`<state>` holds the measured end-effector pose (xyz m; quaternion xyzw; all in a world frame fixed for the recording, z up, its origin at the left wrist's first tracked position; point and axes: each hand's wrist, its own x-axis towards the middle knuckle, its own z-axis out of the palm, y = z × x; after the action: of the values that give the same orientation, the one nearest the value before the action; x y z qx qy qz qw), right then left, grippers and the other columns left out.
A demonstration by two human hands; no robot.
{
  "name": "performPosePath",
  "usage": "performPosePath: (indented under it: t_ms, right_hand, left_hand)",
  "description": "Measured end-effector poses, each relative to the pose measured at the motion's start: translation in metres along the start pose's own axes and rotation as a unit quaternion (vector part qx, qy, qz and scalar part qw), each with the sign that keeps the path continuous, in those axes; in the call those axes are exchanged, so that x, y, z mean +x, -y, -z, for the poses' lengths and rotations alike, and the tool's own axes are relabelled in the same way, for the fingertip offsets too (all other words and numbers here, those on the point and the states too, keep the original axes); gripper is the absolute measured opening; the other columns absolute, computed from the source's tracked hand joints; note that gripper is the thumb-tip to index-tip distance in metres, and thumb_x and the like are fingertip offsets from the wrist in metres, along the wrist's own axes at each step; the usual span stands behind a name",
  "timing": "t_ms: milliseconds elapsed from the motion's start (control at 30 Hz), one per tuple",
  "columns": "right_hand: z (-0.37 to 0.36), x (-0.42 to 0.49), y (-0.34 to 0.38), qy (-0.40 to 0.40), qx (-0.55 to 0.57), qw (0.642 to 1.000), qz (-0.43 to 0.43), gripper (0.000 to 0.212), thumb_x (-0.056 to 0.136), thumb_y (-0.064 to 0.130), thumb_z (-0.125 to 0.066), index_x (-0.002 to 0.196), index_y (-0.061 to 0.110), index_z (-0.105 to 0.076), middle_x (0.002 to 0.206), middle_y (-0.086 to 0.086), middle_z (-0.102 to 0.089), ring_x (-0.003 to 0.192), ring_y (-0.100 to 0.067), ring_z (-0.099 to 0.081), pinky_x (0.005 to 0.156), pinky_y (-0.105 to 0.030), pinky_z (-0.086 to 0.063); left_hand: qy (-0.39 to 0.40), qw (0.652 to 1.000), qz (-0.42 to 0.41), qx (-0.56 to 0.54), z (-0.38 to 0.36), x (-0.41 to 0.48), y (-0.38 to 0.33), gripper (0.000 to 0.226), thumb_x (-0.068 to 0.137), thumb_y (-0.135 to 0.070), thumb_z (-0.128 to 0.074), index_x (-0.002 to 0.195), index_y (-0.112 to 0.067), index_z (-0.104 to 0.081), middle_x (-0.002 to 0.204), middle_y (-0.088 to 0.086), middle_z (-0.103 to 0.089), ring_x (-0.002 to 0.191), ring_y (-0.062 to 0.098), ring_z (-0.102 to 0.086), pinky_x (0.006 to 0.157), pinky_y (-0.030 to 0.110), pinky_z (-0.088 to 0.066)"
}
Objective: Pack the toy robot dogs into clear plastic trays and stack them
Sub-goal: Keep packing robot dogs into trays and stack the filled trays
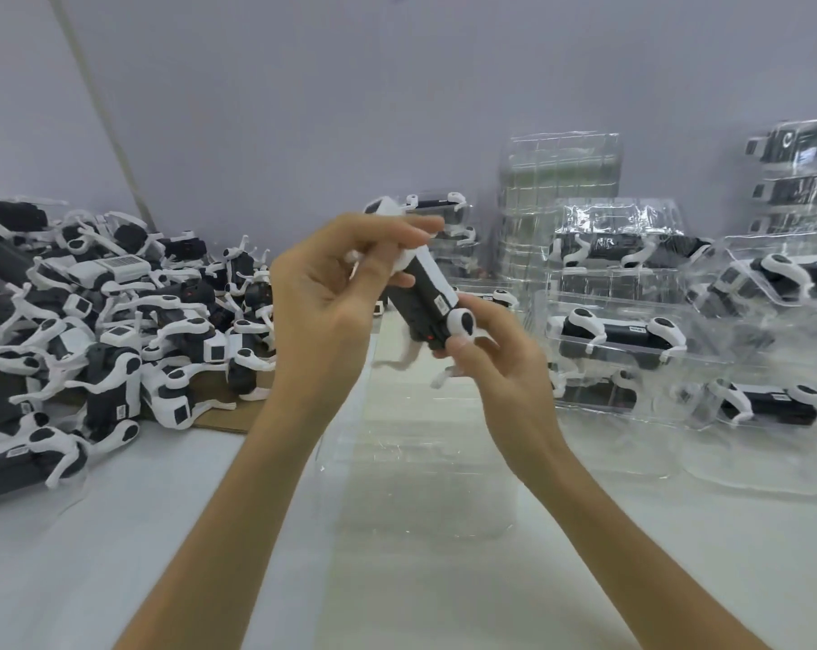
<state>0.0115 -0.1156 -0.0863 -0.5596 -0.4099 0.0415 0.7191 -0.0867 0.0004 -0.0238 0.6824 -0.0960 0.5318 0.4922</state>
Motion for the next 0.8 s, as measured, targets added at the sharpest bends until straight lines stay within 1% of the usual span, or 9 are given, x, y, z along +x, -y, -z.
performPosePath:
  t_ms: [133, 267, 333, 400, 433, 500, 567, 667, 800]
  right_hand:
    - [0.016, 0.007, -0.001, -0.068, -0.104, 0.992, 0.006, 0.016, 0.099, 0.021, -0.059, 0.108, 0.017, -0.071, 0.089, 0.004, -0.07, 0.072, -0.017, -0.063, 0.067, -0.027, -0.05]
    - [0.023, 0.01, -0.001, -0.047, -0.186, 0.981, 0.008, 0.011, 0.096, 0.018, -0.062, 0.098, 0.023, -0.072, 0.082, 0.012, -0.069, 0.065, -0.004, -0.061, 0.062, -0.016, -0.047]
    - [0.024, 0.01, -0.002, -0.04, -0.201, 0.979, 0.002, 0.012, 0.096, 0.019, -0.063, 0.094, 0.026, -0.071, 0.078, 0.014, -0.069, 0.06, -0.005, -0.06, 0.062, -0.025, -0.05]
    - [0.025, 0.01, -0.004, -0.038, -0.216, 0.976, -0.003, 0.012, 0.095, 0.021, -0.062, 0.089, 0.025, -0.072, 0.076, 0.014, -0.069, 0.058, -0.007, -0.059, 0.064, -0.034, -0.053]
    - [0.025, 0.01, -0.007, -0.037, -0.221, 0.975, -0.009, 0.011, 0.093, 0.022, -0.062, 0.088, 0.023, -0.072, 0.074, 0.013, -0.068, 0.059, -0.008, -0.059, 0.064, -0.038, -0.054]
    - [0.024, 0.008, -0.011, -0.03, -0.231, 0.972, -0.02, 0.015, 0.088, 0.028, -0.059, 0.087, 0.021, -0.073, 0.071, 0.012, -0.067, 0.06, -0.009, -0.058, 0.064, -0.042, -0.054]
    - [0.024, 0.008, -0.016, -0.022, -0.232, 0.972, -0.024, 0.016, 0.086, 0.027, -0.058, 0.086, 0.021, -0.073, 0.072, 0.011, -0.067, 0.06, -0.009, -0.057, 0.063, -0.04, -0.054]
    - [0.025, 0.008, -0.024, 0.001, -0.252, 0.967, -0.027, 0.013, 0.089, 0.023, -0.059, 0.083, 0.024, -0.07, 0.073, 0.009, -0.067, 0.06, -0.007, -0.057, 0.061, -0.031, -0.05]
    - [0.027, 0.008, -0.033, 0.073, -0.314, 0.945, -0.058, 0.02, 0.093, 0.025, -0.056, 0.076, 0.032, -0.064, 0.076, 0.009, -0.066, 0.069, -0.01, -0.056, 0.066, -0.026, -0.044]
  left_hand:
    - [0.052, 0.997, 0.051, 0.025, 0.017, -0.009, 0.01, 0.026, 0.1, 0.004, -0.046, 0.105, -0.009, -0.068, 0.105, 0.003, -0.076, 0.098, 0.025, -0.071, 0.078, 0.031, -0.058]
    - [-0.009, 0.989, 0.069, 0.129, 0.045, -0.034, 0.043, 0.021, 0.098, -0.014, -0.049, 0.109, -0.021, -0.065, 0.105, -0.002, -0.072, 0.101, 0.019, -0.068, 0.085, 0.029, -0.053]
    - [0.013, 0.97, 0.185, 0.156, 0.056, -0.052, 0.07, 0.026, 0.095, -0.016, -0.049, 0.119, -0.02, -0.06, 0.113, -0.003, -0.067, 0.111, 0.016, -0.063, 0.092, 0.028, -0.048]
    - [0.094, 0.917, 0.363, 0.137, 0.057, -0.063, 0.088, 0.039, 0.092, -0.015, -0.051, 0.131, -0.017, -0.053, 0.119, -0.003, -0.06, 0.12, 0.015, -0.057, 0.098, 0.028, -0.045]
    - [0.153, 0.899, 0.383, 0.149, 0.058, -0.072, 0.093, 0.044, 0.088, -0.019, -0.05, 0.131, -0.022, -0.052, 0.12, -0.006, -0.06, 0.119, 0.012, -0.056, 0.098, 0.027, -0.045]
    - [0.196, 0.899, 0.352, 0.169, 0.058, -0.085, 0.091, 0.045, 0.079, -0.025, -0.046, 0.122, -0.036, -0.055, 0.116, -0.015, -0.062, 0.109, 0.004, -0.057, 0.089, 0.018, -0.046]
    - [0.17, 0.907, 0.349, 0.163, 0.063, -0.086, 0.087, 0.04, 0.081, -0.027, -0.045, 0.116, -0.042, -0.056, 0.115, -0.018, -0.063, 0.106, 0.004, -0.059, 0.085, 0.015, -0.045]
    - [0.159, 0.91, 0.338, 0.177, 0.068, -0.081, 0.086, 0.032, 0.092, -0.025, -0.048, 0.121, -0.038, -0.052, 0.123, -0.016, -0.058, 0.111, 0.0, -0.056, 0.093, 0.027, -0.043]
    - [0.117, 0.932, 0.29, 0.185, 0.069, -0.08, 0.081, 0.038, 0.094, 0.001, -0.055, 0.119, -0.027, -0.054, 0.122, -0.019, -0.059, 0.117, -0.009, -0.052, 0.097, 0.019, -0.041]
